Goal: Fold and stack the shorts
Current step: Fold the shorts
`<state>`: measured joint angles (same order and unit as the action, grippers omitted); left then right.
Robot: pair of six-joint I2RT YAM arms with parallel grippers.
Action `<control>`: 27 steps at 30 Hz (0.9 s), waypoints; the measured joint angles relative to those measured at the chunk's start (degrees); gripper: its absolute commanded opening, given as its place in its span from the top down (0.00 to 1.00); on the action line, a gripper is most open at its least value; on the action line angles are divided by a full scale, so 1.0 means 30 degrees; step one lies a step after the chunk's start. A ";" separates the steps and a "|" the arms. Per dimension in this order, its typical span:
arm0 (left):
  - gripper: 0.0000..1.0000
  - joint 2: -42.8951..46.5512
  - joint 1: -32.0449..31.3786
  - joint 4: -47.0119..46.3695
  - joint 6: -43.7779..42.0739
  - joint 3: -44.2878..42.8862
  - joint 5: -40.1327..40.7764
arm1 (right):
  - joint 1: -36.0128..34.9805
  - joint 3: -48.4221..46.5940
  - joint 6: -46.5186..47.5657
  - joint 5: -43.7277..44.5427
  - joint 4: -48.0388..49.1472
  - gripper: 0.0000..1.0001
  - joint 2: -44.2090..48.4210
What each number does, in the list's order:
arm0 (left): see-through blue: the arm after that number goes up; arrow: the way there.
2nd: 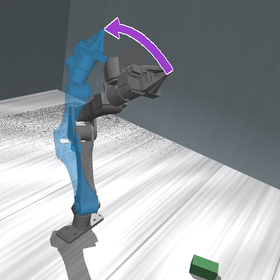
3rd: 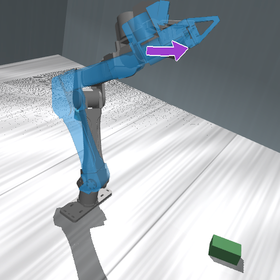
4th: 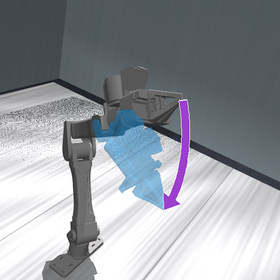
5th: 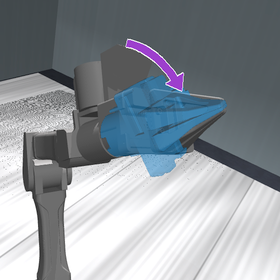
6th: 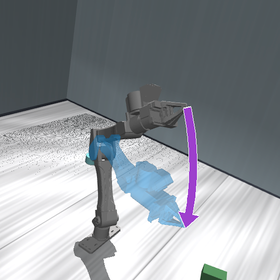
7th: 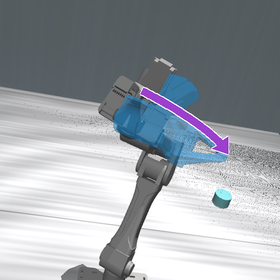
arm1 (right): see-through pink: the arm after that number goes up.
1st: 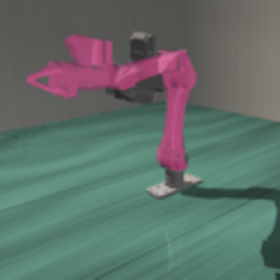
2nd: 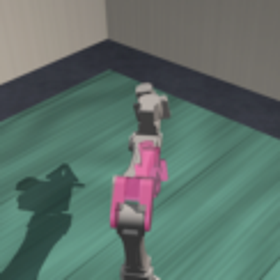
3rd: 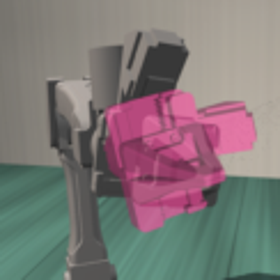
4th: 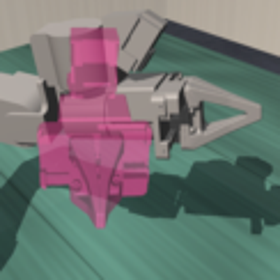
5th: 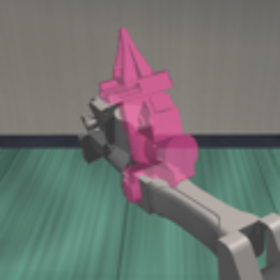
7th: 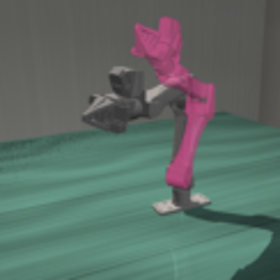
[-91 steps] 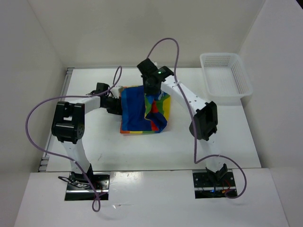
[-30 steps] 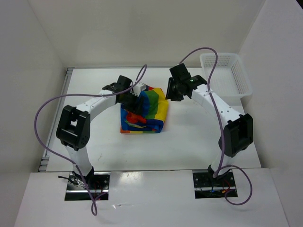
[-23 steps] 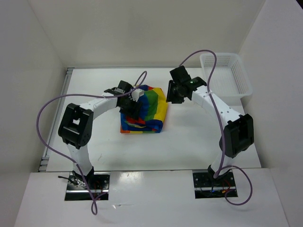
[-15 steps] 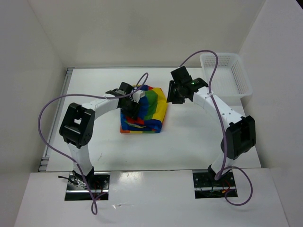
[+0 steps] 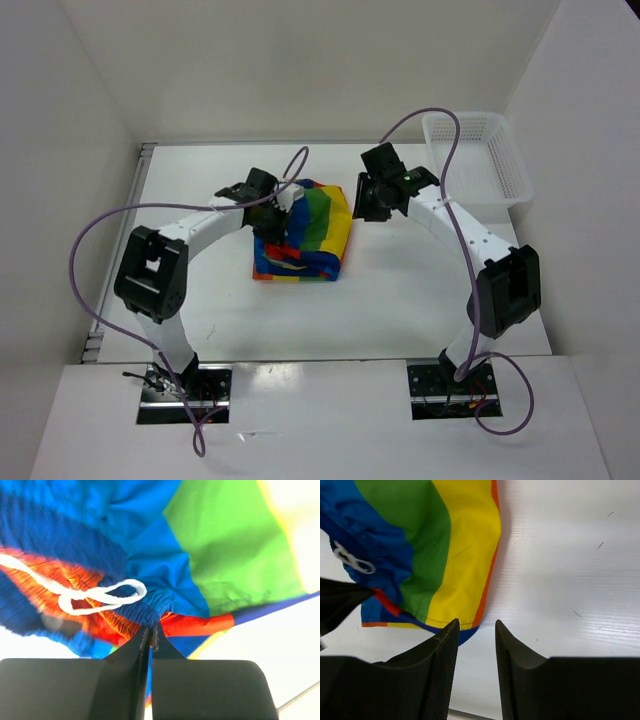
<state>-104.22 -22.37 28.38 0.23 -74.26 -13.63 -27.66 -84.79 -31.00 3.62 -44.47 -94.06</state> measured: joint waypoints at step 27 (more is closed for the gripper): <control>0.52 0.1880 0.4146 0.1362 -0.0015 0.1778 0.2463 | 0.0452 0.1676 0.0525 -0.0087 0.0262 0.60 0.0248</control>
<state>-98.59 -9.93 32.47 0.19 -68.93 -6.24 -26.30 -79.77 -29.43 3.36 -43.68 -93.32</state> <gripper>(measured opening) 0.307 0.403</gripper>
